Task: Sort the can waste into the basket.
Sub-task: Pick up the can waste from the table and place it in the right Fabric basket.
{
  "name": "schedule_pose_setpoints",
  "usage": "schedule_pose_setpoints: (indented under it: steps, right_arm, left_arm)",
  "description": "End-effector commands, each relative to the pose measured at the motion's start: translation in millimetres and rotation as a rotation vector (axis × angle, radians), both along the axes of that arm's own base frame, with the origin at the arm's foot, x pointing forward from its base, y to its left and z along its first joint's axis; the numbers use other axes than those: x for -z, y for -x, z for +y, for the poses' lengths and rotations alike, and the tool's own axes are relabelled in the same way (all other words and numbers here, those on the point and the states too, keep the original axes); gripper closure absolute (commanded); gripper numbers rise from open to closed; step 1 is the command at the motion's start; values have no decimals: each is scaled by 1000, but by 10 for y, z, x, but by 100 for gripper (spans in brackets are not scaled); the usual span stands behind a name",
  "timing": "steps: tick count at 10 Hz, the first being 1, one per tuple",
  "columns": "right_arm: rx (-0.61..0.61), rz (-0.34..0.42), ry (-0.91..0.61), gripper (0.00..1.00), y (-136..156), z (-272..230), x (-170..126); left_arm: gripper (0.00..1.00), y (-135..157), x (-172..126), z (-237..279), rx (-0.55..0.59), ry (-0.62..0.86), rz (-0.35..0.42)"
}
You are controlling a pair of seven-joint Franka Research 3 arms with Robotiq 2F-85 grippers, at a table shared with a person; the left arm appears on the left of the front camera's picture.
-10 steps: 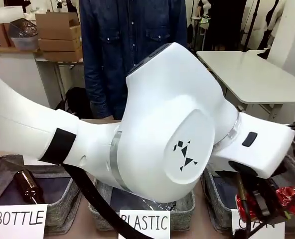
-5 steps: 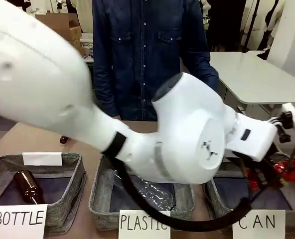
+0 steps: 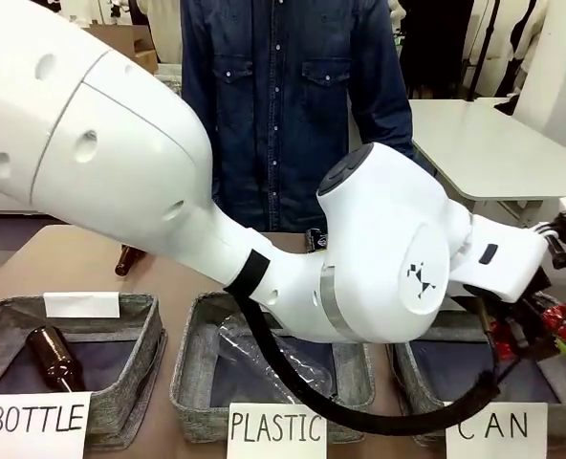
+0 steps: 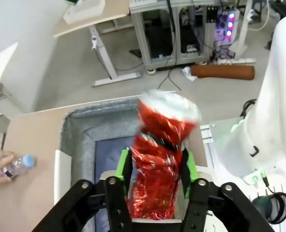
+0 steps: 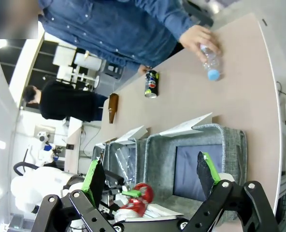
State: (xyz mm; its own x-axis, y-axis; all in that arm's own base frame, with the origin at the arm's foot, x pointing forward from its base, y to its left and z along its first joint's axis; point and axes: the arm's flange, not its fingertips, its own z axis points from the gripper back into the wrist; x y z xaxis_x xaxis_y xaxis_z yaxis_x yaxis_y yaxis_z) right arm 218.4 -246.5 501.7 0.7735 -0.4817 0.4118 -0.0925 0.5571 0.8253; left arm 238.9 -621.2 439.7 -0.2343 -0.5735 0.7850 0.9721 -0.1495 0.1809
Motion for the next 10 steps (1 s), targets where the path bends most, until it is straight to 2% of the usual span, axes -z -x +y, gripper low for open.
schedule_pose_setpoints:
  steps: [1, 6, 8, 10]
  right_arm:
    - [12, 1, -14, 0, -11, 11, -29]
    - [12, 1, -14, 0, -11, 11, -29]
    - [-9, -6, -8, 0, -30, 5, 11]
    - [-80, 6, 10, 0, -180, 132, -28]
  left_arm:
    - [0, -54, -76, -13, -32, -26, -6]
    - [0, -136, -147, 96, -78, -45, -15]
    - [0, -143, -377, 437, -141, -102, 12]
    - [0, 32, -642, 998, -129, -130, 5]
